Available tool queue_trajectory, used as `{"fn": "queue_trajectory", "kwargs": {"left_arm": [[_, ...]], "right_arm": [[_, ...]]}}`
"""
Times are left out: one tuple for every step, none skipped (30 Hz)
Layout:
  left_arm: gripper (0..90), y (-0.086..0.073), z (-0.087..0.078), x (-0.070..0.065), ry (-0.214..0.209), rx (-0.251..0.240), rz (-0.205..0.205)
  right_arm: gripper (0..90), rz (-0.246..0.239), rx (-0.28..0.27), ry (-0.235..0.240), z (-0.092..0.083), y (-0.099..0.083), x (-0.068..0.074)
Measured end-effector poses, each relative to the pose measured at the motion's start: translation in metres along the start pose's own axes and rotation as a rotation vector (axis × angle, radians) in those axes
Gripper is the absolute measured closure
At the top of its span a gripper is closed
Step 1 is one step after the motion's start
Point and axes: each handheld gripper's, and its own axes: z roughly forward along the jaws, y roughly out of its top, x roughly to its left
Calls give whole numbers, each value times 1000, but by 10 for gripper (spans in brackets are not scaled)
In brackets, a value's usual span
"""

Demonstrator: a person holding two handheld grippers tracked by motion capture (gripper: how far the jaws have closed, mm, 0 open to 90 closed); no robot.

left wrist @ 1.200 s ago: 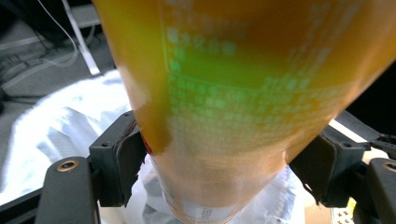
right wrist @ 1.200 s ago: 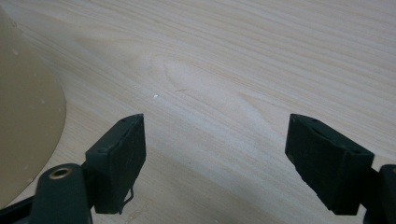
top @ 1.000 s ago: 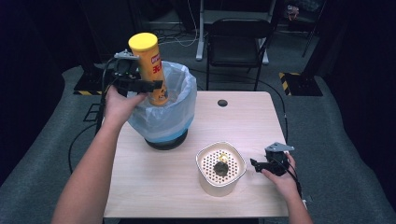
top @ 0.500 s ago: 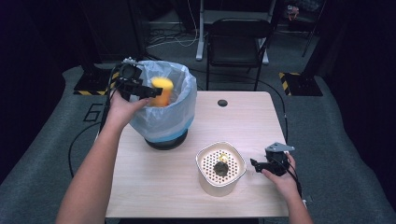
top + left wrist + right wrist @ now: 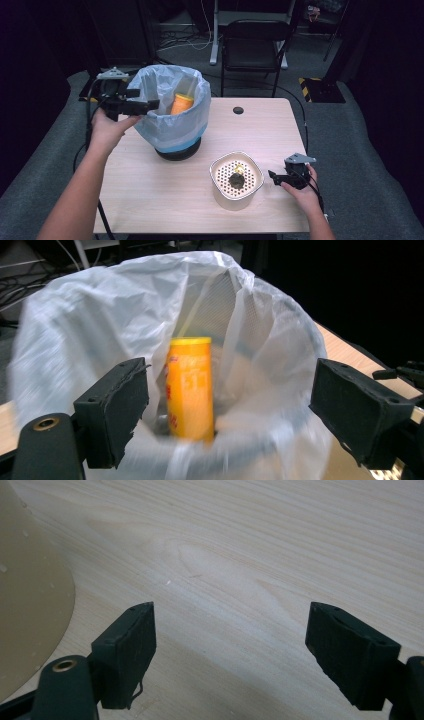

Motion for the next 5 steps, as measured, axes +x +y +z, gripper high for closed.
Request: {"fn": "queue_trajectory", "kwargs": {"left_arm": [[155,-3,-4,1,-19,-10,-9],[157,-7,-10,2,-35,-8,-18],[157,-11,-16,3,-35,-6,-15],[157,-15,-22,3,-38,-11,-13],[157,-21,-26,4,-50,-28,-19]], "right_arm": [[199,3,8,3,0,0,0],[199,2,7,1,1,0,0],[199,8,4,-1,2,0,1],[198,-2,9,0,2,0,0],[198,-5,8,-1,2,0,1]]}}
